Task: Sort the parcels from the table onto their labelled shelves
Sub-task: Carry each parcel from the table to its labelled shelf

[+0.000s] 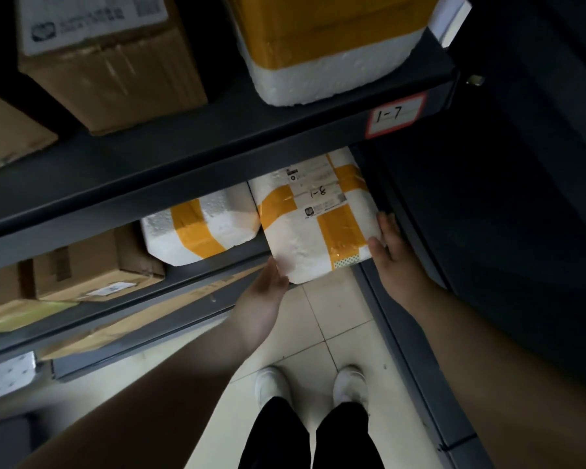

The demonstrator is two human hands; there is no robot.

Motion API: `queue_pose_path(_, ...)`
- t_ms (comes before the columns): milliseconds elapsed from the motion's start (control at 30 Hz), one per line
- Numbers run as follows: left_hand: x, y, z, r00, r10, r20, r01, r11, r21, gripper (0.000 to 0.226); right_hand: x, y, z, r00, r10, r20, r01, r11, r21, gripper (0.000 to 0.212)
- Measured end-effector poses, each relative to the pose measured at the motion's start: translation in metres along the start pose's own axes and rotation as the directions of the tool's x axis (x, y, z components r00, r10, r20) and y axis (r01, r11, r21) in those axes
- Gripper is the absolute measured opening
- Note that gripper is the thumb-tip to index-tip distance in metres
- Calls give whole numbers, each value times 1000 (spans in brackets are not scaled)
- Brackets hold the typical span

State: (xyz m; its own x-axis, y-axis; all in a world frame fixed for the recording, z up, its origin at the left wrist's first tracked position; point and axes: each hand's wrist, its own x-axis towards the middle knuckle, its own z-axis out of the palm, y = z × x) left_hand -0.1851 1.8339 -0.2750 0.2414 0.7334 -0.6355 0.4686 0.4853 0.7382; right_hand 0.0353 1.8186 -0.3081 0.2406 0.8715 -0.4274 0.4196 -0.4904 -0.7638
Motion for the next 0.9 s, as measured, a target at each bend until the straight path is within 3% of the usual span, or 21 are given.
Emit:
queue_pose_path(100,-17,4,6,986,168,1,-158,925,346,53,-14,-4,2,993,-95,-66,83,981,-176,57)
queue_pose_path(200,-23,0,14,928,358,104,-351,746,566,54,-34,-2,8,966,-251,-66,200,883,-425,56)
queue_pose_path(333,-19,-10,26,891,411,192,-389,473,791,63,-52,9,18,940,-338,53,298,732,-613,60)
queue_pose_path(400,-15,-14,33,888,402,223,-386,389,836,64,-54,13,23,933,-345,105,326,679,-658,61)
queue_pose_path(533,-3,-18,36,898,372,234,-363,329,872,65,-43,15,27,953,-240,184,299,659,-690,66)
queue_pose_path(700,20,0,30,857,488,167,-357,328,874,53,-13,-10,25,960,-234,151,271,661,-699,59)
queue_pose_path(900,57,20,7,909,404,104,-246,316,916,60,28,-38,30,955,-231,187,292,621,-727,61)
